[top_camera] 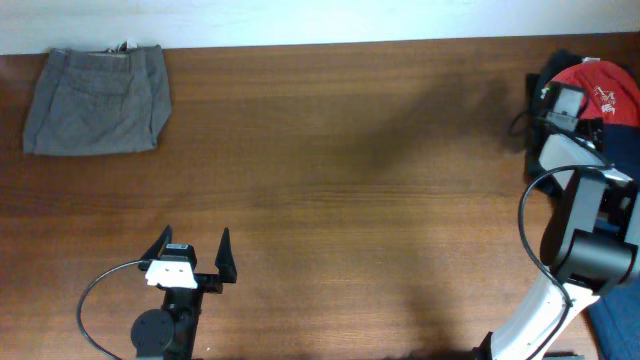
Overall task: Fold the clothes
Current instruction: 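Lower the right gripper onto the navy trouser hem and close it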
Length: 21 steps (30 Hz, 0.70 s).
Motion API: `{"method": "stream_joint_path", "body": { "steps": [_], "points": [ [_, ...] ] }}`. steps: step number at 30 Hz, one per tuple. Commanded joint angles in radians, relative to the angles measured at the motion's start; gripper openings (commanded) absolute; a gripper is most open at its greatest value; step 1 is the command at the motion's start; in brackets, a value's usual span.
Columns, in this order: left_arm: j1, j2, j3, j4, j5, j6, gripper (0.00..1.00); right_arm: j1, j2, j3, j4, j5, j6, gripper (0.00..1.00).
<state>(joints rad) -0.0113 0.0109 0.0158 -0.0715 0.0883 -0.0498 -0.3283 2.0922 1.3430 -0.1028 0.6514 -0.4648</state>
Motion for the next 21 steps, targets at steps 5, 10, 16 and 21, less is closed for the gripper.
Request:
{"method": "stream_joint_path", "body": {
  "steps": [5, 10, 16, 21],
  "points": [
    [-0.004, -0.006, -0.008, -0.001, -0.010, -0.003, 0.99, 0.004, 0.007, 0.015, 0.013, 0.083, 0.008, 0.91],
    [-0.004, -0.006, -0.008, -0.001, -0.010, -0.002, 0.99, -0.027, 0.008, 0.015, -0.001, 0.024, 0.008, 0.92],
    [-0.004, -0.006, -0.008, -0.001, -0.010, -0.002, 0.99, -0.026, 0.009, 0.015, -0.031, -0.042, 0.008, 0.93],
    [-0.004, -0.006, -0.008, -0.001, -0.010, -0.002, 0.99, -0.027, 0.025, 0.015, -0.041, -0.037, 0.008, 0.95]
  ]
}}
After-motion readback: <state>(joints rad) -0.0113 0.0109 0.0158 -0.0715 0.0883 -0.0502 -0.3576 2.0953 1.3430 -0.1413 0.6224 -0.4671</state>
